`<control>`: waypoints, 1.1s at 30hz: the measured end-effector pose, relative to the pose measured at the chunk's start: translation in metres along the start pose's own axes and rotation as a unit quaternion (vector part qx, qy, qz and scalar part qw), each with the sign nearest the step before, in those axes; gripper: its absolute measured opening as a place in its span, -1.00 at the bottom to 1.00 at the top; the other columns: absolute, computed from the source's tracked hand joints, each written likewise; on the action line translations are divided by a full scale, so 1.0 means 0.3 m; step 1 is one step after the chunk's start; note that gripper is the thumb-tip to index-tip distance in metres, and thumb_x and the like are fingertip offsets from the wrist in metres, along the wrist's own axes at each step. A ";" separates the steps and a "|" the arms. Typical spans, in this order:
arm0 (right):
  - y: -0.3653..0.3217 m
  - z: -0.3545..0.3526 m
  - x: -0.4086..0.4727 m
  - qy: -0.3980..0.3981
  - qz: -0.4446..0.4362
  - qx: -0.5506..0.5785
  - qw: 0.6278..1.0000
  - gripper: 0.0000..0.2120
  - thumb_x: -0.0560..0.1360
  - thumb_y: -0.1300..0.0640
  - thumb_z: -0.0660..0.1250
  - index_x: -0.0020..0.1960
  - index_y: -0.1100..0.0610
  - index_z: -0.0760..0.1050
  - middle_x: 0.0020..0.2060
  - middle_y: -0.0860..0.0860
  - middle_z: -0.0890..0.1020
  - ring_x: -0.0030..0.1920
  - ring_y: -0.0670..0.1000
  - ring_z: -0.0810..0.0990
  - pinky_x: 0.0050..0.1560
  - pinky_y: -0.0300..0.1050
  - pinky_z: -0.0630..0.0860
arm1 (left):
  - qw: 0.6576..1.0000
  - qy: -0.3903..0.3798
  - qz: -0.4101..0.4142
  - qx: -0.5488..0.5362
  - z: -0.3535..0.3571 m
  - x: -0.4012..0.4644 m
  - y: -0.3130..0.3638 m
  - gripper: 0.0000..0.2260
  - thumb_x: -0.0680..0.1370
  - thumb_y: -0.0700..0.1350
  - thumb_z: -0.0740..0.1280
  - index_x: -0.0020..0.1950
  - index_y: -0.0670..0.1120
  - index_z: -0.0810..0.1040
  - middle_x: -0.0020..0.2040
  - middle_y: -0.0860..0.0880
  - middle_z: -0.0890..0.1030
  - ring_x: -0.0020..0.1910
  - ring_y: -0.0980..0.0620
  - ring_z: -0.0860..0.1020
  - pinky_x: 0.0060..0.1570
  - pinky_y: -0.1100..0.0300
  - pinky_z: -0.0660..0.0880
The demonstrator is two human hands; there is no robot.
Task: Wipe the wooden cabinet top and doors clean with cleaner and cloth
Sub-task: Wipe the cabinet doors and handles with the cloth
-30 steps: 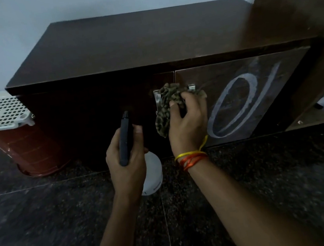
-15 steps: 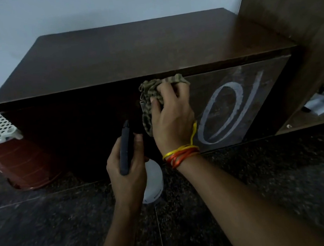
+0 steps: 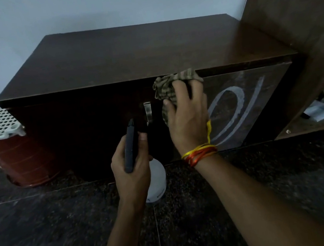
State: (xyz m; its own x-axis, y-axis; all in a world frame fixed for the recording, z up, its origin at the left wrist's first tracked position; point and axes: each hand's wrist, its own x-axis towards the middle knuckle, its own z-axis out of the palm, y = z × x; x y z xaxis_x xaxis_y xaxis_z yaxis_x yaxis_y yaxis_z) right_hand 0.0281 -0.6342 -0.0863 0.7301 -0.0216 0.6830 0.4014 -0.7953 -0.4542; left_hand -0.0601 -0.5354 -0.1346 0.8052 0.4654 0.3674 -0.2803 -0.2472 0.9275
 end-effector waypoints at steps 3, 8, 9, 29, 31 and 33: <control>0.057 -0.018 0.029 0.065 0.070 0.042 0.995 -0.70 0.49 0.19 0.33 0.22 0.17 0.47 0.25 0.21 0.43 0.22 0.26 0.44 0.16 0.06 0.43 | 1.000 0.004 0.000 -0.003 0.004 0.006 0.012 -0.81 0.59 -0.03 0.25 0.04 -0.11 0.56 -0.31 -0.26 0.51 -0.35 0.03 0.53 -0.31 0.28 0.48; 0.038 -0.016 0.027 0.066 0.059 0.028 0.996 -0.69 0.51 0.18 0.31 0.26 0.13 0.50 0.27 0.19 0.45 0.14 0.25 0.46 0.11 0.01 0.41 | 1.000 0.002 -0.007 -0.005 0.007 0.007 0.004 -0.78 0.58 -0.02 0.25 0.06 -0.14 0.56 -0.29 -0.26 0.50 -0.34 0.03 0.53 -0.30 0.27 0.48; 0.019 -0.006 0.019 0.051 0.029 0.022 0.998 -0.69 0.51 0.19 0.32 0.25 0.11 0.51 0.26 0.19 0.45 0.11 0.25 0.47 0.07 -0.01 0.41 | 1.000 0.002 -0.006 -0.004 0.011 0.007 0.003 -0.79 0.58 -0.03 0.25 0.03 -0.15 0.56 -0.31 -0.26 0.50 -0.35 0.03 0.53 -0.30 0.25 0.48; 0.147 -0.039 0.020 0.026 -0.029 0.035 0.999 -0.73 0.52 0.23 0.31 0.21 0.15 0.52 0.20 0.19 0.47 0.18 0.23 0.51 0.12 0.05 0.53 | 0.999 0.005 -0.024 -0.034 0.099 -0.002 0.058 -0.72 0.55 0.06 0.25 0.09 -0.11 0.55 -0.22 -0.20 0.54 -0.33 0.00 0.52 -0.30 0.42 0.46; 0.157 -0.018 -0.014 0.007 -0.011 0.031 0.999 -0.76 0.53 0.20 0.31 0.20 0.16 0.52 0.16 0.20 0.48 0.14 0.24 0.52 0.06 0.10 0.54 | 0.999 0.003 -0.025 -0.032 0.103 -0.008 0.052 -0.72 0.56 0.05 0.24 0.11 -0.13 0.55 -0.21 -0.19 0.54 -0.31 0.01 0.53 -0.29 0.40 0.47; 0.165 0.004 -0.065 -0.018 0.016 0.050 0.998 -0.75 0.56 0.15 0.30 0.21 0.19 0.49 0.17 0.20 0.47 0.19 0.23 0.50 0.08 0.10 0.54 | 0.999 0.000 -0.023 -0.030 0.105 -0.011 0.047 -0.70 0.57 0.02 0.23 0.15 -0.15 0.54 -0.20 -0.17 0.54 -0.30 0.05 0.53 -0.26 0.40 0.47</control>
State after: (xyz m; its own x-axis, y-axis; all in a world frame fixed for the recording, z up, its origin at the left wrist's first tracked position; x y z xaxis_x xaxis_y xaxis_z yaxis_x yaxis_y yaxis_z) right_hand 0.0343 -0.6723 -0.1229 0.7625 -0.0233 0.6466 0.4287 -0.7304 -0.5318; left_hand -0.0503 -0.5673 -0.1250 0.8185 0.4744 0.3240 -0.2731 -0.1749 0.9460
